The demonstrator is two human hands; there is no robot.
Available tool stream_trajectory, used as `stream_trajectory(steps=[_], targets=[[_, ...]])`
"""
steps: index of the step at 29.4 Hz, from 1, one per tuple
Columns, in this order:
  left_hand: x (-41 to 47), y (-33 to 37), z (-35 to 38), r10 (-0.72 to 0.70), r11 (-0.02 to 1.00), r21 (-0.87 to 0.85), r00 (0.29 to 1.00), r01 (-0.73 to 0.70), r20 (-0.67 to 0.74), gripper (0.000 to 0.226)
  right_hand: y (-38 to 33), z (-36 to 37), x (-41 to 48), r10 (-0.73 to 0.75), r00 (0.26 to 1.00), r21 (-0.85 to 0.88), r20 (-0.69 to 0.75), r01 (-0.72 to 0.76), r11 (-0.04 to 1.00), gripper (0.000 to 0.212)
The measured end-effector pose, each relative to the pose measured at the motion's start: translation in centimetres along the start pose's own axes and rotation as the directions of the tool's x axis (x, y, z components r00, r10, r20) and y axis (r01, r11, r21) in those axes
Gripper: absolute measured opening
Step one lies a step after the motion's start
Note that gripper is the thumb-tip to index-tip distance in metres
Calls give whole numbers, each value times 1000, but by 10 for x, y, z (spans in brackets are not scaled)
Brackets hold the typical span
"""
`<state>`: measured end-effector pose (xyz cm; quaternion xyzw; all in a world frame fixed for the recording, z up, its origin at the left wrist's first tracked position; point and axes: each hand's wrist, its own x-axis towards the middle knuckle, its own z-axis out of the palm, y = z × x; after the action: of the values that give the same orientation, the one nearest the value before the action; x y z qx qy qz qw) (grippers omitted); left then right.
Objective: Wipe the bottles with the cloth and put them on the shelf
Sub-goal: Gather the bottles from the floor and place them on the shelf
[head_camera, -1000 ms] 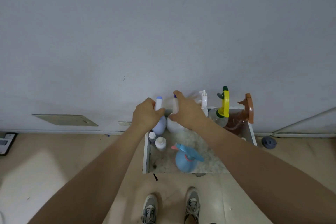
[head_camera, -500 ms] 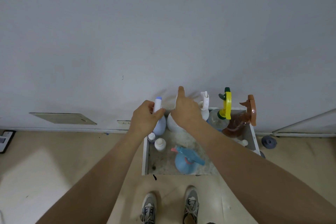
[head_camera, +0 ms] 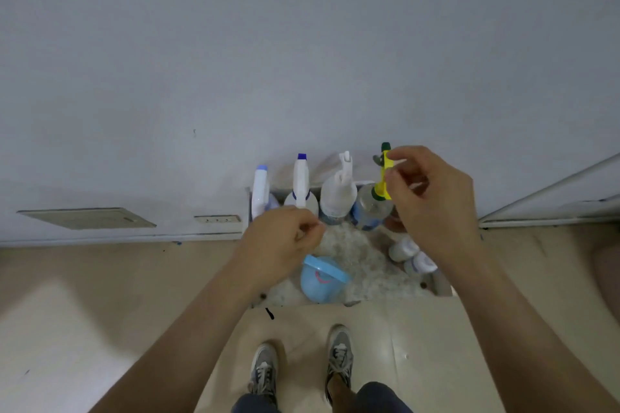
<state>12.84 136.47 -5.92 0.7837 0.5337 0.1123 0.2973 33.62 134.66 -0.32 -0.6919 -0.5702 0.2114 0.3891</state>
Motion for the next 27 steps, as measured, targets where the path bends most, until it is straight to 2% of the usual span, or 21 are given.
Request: stream_trajectory(steps=[2, 3, 5, 7, 8, 9, 10, 11, 13, 15, 16, 20, 22, 25, 27], targets=[[-5, -1, 14, 3, 1000, 20, 1000, -4, 24, 21, 12, -4, -11, 88, 964, -58, 252, -76, 995, 23], [-8, -3, 19, -4, 1000, -6, 1000, 4, -22, 17, 16, 0, -21, 139, 899, -110, 416, -101, 989, 35], [-15, -7, 21, -92, 991, -117, 968, 66, -232, 10, 23, 21, -42, 168, 747, -227, 643, -23, 974, 57], [-22, -18, 17, -249, 952, -272, 867, 138, -432, 24, 30, 50, -61, 117, 669, -251, 734, 108, 962, 57], [-26, -29, 16, -306, 936, -307, 835, 174, -458, 31, 33, 63, -66, 107, 672, -259, 733, 130, 957, 50], [-28, -41, 17, -316, 939, -279, 831, 203, -458, 32, 34, 72, -67, 114, 700, -282, 704, 128, 951, 41], [-29, -56, 20, -282, 956, -199, 856, 214, -432, 30, 36, 78, -66, 127, 733, -323, 668, 132, 937, 33], [-30, -71, 25, -229, 973, -86, 903, 212, -364, 32, 37, 80, -63, 127, 757, -354, 641, 146, 924, 30], [-32, -95, 39, -176, 974, 124, 979, 188, -101, 48, 35, 77, -54, 99, 799, -361, 593, 154, 920, 26], [-29, -99, 49, -223, 955, 220, 972, 201, 80, 60, 29, 69, -40, 72, 845, -301, 530, 108, 947, 23], [-25, -97, 52, -234, 954, 215, 967, 209, 99, 59, 27, 67, -32, 60, 857, -272, 511, 95, 958, 22], [-9, -87, 49, -193, 962, 204, 980, 182, 39, 30, 27, 81, -14, 26, 817, -224, 576, 127, 966, 20], [-13, -83, 50, -156, 972, 184, 987, 146, 39, 27, 34, 94, -13, 20, 793, -209, 609, 136, 968, 16], [-35, -73, 51, -7, 976, 220, 999, -1, 39, 33, 37, 112, -15, 27, 749, -190, 662, 133, 973, 14], [-52, -65, 52, -21, 967, 254, 993, -9, 115, 31, 32, 124, -18, 4, 710, -159, 704, 152, 975, 15]])
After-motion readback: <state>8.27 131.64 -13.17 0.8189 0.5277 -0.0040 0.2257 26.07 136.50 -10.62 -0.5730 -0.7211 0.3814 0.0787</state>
